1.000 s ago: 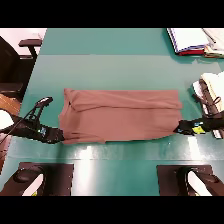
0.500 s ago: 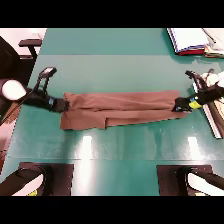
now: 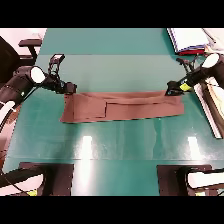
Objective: Fold the shirts.
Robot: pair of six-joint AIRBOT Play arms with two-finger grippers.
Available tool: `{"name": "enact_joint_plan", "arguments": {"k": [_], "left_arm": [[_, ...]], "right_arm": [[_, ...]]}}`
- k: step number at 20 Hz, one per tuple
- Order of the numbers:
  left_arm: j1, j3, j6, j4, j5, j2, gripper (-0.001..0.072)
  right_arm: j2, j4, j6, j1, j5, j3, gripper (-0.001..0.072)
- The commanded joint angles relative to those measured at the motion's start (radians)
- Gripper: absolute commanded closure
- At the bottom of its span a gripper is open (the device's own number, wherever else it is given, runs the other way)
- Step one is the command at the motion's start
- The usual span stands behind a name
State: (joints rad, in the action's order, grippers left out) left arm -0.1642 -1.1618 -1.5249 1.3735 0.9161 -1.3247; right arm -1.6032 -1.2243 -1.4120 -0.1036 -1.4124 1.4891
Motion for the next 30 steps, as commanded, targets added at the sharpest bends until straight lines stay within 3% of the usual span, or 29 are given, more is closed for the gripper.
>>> {"name": "enact_joint_plan", "arguments": {"k": [1, 3, 5, 6, 7, 8, 11, 13, 20, 25, 30], "left_arm": [[-0.001, -0.044, -0.023, 0.002, 0.018, -0.018, 0.0167], [-0.001, -0.09, -0.02, 0.0, 0.101, -0.018, 0.0167], [-0.002, -0.114, -0.02, -0.013, 0.178, -0.018, 0.017], [-0.002, -0.114, -0.019, -0.036, 0.201, -0.019, 0.0345], [-0.002, -0.114, -0.019, -0.056, 0.215, -0.018, 0.06], [-0.002, -0.114, -0.016, -0.087, 0.215, -0.019, 0.0684], [-0.01, -0.114, -0.011, -0.239, 0.188, -0.019, 0.0682], [-0.045, -0.113, -0.012, -0.259, 0.149, -0.02, 0.0683], [-0.22, -0.1, -0.05, -0.276, 0.006, -0.106, 0.0683], [-0.282, -0.155, -0.046, -0.385, -0.066, -0.245, 0.0683], [-0.341, -0.283, -0.047, -0.386, -0.073, -0.383, 0.0684]], "right_arm": [[-0.053, 0.003, 0.028, 0.023, -0.024, 0.106, 0.0382], [-0.026, 0.003, 0.06, 0.069, -0.06, 0.098, 0.0303], [0.02, 0.018, 0.09, 0.144, -0.061, 0.027, 0.0291], [0.043, 0.053, 0.109, 0.196, -0.058, -0.022, 0.0203], [0.06, 0.085, 0.117, 0.249, -0.05, -0.066, 0.0131], [0.067, 0.114, 0.124, 0.303, -0.043, -0.104, 0.0106], [0.05, 0.19, 0.15, 0.45, -0.03, -0.2, 0.0107], [0.014, 0.247, 0.174, 0.502, -0.03, -0.246, 0.0107], [-0.124, 0.343, 0.184, 0.429, -0.008, -0.262, 0.0124], [-0.088, 0.343, 0.209, 0.348, 0.084, -0.259, 0.0687], [0.036, 0.344, 0.209, 0.302, -0.011, -0.101, 0.0697]]}}
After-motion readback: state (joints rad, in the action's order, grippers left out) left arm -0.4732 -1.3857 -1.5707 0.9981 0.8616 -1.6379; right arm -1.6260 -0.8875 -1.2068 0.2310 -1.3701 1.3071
